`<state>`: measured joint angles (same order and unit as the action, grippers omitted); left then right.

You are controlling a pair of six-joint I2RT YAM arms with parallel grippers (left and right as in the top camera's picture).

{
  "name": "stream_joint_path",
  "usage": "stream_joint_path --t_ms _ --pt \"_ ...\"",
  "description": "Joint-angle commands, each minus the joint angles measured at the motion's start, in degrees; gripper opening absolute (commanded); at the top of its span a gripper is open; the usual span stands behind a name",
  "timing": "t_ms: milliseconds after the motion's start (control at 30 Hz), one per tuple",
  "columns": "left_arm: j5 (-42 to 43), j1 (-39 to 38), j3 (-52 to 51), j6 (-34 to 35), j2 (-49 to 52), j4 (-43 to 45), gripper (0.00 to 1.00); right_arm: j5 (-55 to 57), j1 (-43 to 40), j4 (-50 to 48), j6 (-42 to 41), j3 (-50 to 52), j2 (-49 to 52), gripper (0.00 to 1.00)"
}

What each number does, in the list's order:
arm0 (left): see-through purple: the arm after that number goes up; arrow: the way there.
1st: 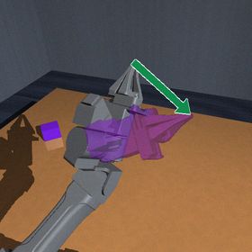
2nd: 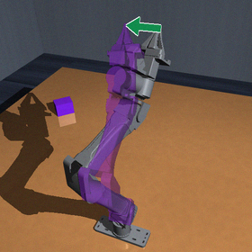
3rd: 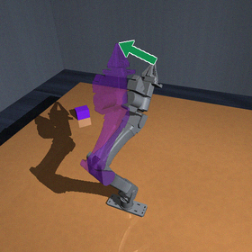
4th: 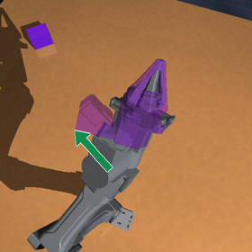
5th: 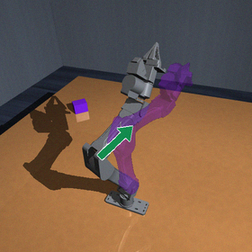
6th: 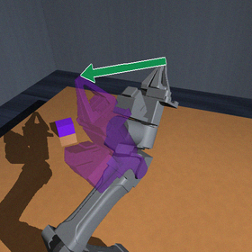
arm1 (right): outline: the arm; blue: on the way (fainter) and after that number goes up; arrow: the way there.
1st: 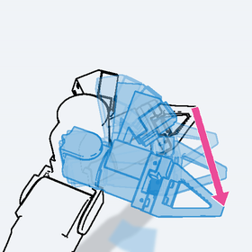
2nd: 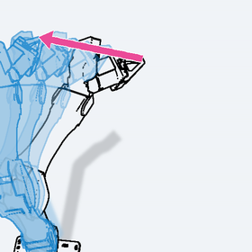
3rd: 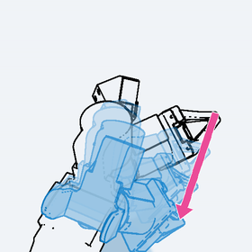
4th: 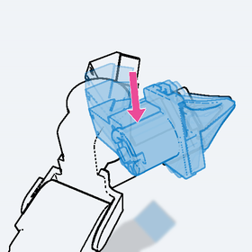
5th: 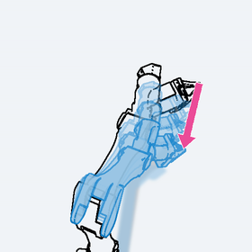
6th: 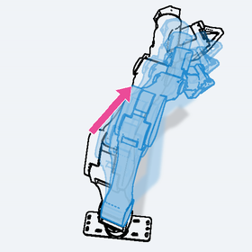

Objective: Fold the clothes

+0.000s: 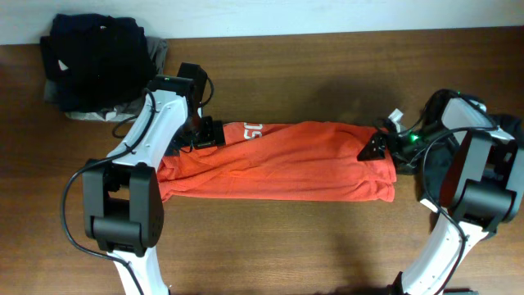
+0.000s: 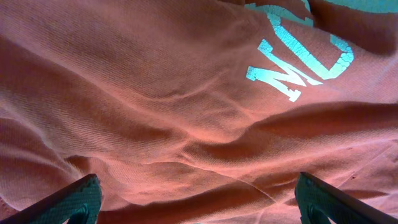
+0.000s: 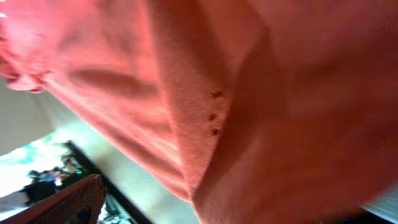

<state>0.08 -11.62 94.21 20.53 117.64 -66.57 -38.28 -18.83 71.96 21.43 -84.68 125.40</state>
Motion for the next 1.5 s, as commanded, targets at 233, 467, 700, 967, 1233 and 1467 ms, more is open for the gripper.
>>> stream_joint_path --t_ms 233,467,700,967,1233,1467 --pt "0.61 0.13 -0.57 -0.87 0.66 -0.07 0.99 4.46 0.37 -6.12 -4.44 4.63 6.01 0.55" --pt "0.61 0.15 -0.57 -0.87 0.66 -0.07 0.99 13.75 0.37 -8.33 -13.4 3.13 6.01 0.06" --pt "0.61 0.13 -0.57 -0.9 0.66 -0.09 0.99 20.24 -1.07 -6.38 -18.25 -3.74 6.01 0.04" --pt "0.61 0.15 -0.57 -0.9 0.66 -0.24 0.99 32.98 -6.19 3.98 -26.4 -18.23 6.01 0.04" --pt "0.61 0.13 -0.57 -0.87 0.66 -0.04 0.99 33.24 -4.15 11.52 -26.45 -27.19 6.01 0.04" --pt "0.61 0.15 -0.57 -0.87 0.66 -0.07 0.99 43.21 4.04 12.79 -31.47 -27.74 6.01 0.04"
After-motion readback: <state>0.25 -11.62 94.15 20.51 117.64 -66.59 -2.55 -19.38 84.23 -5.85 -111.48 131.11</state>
